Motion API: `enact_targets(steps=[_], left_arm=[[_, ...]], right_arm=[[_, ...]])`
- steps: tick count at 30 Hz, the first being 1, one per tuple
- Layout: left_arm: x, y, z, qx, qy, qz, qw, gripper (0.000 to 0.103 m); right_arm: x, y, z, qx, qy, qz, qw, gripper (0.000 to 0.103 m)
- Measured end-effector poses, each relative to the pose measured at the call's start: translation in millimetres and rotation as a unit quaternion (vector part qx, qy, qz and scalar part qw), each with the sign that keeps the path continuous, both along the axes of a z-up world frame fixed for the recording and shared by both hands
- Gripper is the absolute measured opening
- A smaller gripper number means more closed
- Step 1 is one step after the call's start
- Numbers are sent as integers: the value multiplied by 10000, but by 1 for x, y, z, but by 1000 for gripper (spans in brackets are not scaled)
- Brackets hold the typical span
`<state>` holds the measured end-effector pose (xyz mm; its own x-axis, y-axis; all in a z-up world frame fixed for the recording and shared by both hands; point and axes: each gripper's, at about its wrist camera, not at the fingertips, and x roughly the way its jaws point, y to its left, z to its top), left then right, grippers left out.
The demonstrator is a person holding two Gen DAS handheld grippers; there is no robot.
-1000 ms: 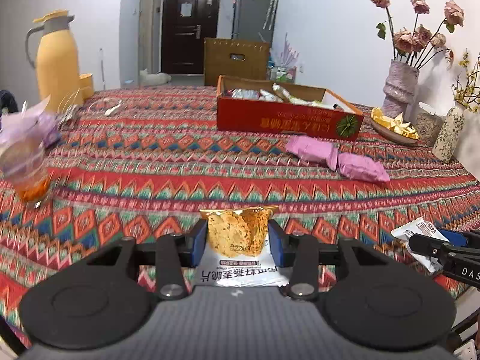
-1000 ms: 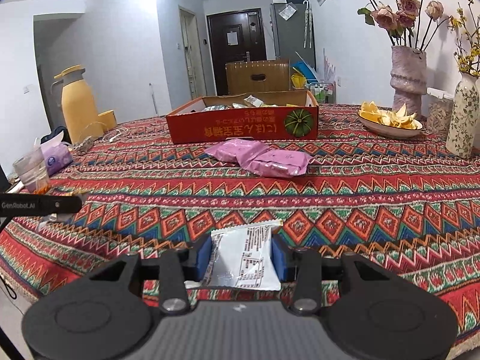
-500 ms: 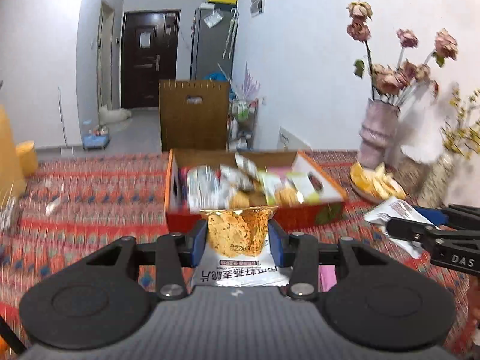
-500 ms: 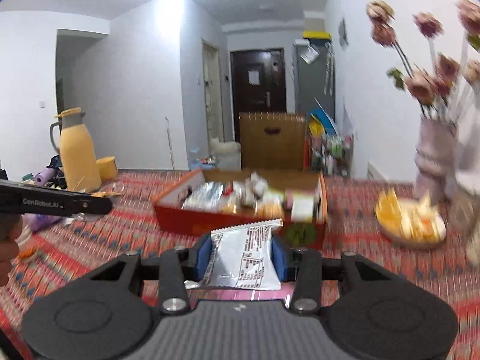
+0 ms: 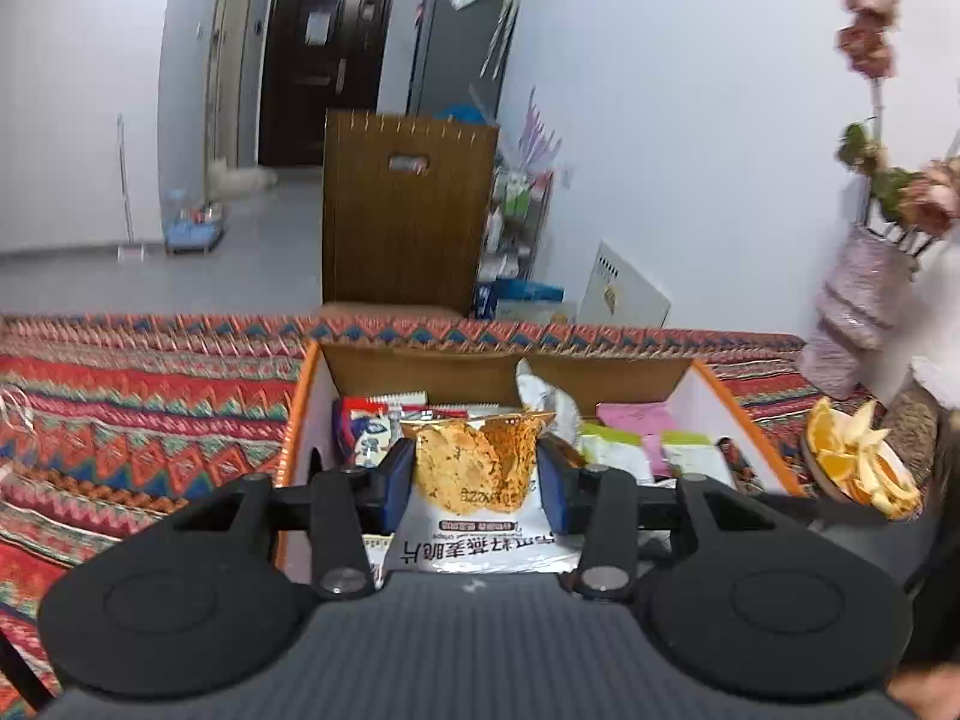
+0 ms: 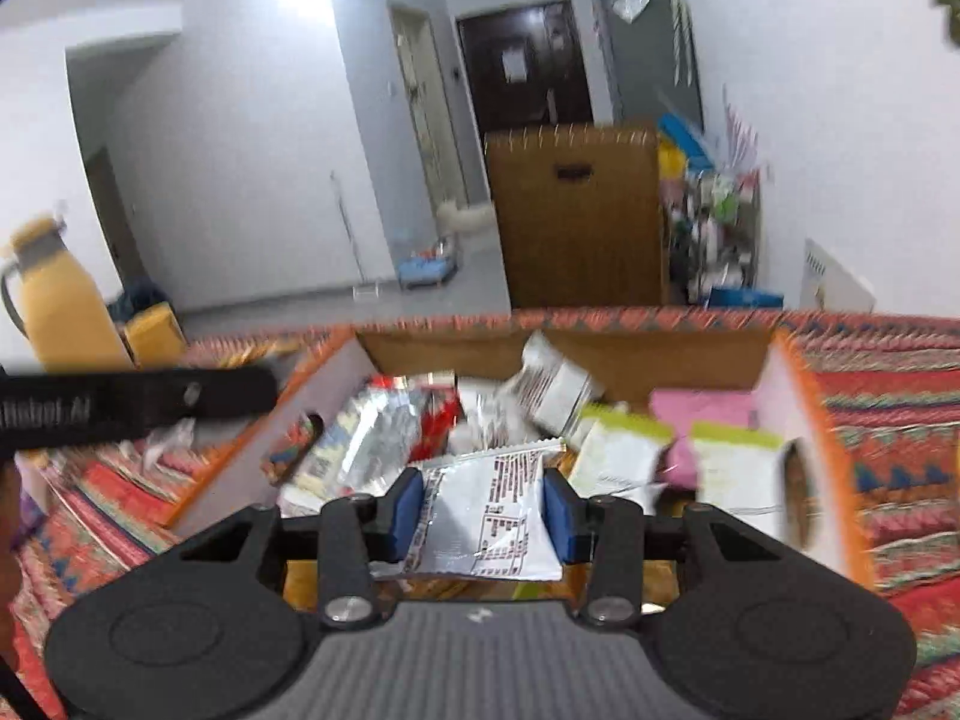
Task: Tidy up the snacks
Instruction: 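Lower both packets into the box and open both tools, then withdraw both tools from the box toward the pink packets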
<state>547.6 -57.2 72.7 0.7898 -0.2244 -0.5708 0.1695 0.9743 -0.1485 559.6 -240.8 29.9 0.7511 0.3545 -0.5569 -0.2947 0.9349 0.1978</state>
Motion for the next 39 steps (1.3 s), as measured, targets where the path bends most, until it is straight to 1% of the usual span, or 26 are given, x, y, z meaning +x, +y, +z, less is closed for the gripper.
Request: enact_targets(steps=[2,4,5,7,8,11,12,13,14,16,18,24,29,32,35,37,39], left_arm=[[14,-1,-11,-38,130,6,9999,43],[26,-5,-21,-45,231,28,9997,43],[32,-8,-26,-45,286,-2,9996,43],[40,-13,-34,-53,381,-65,9992,43],[43,-16,-37,-58,415,-118,9991,43],[54,-26,-46,-64,514,-196,9985,46],[54,-29,-47,-39,519,-179,9985,49],[53,-30,-47,16,508,-166,9986,52],[51,-30,-46,73,469,-169,9987,54],[42,-28,-41,64,367,-164,9992,66],[33,-24,-35,58,325,-180,9993,69],[-8,-16,-4,325,157,-244,9990,70],[-61,-11,22,468,-71,-302,9984,76],[-105,-4,35,510,-212,-315,9980,80],[-151,0,43,576,-323,-354,9972,82],[-186,5,45,611,-458,-388,9963,85],[-220,8,46,603,-565,-321,9961,86]], right_arm=[[10,13,-17,-103,149,125,9998,43],[21,23,-34,-300,474,66,9984,45],[22,25,-39,-365,523,64,9979,48],[19,26,-39,-395,529,79,9978,72],[18,25,-38,-357,589,86,9976,74],[12,16,-31,-118,662,177,9976,75],[7,12,-29,-69,663,187,9976,75],[5,6,-26,-54,659,170,9977,78],[1,2,-23,-101,655,109,9977,78],[-10,-9,-16,-197,576,-1,9981,79],[-19,-17,-9,-229,501,-86,9984,79],[-43,-37,24,-167,292,-321,9989,80],[-88,-50,53,-52,19,-425,9991,83],[-119,-59,71,-29,-162,-470,9988,85],[-158,-67,85,32,-338,-490,9982,86],[-184,-70,89,25,-474,-480,9977,87],[-213,-72,93,-19,-604,-472,9971,88]])
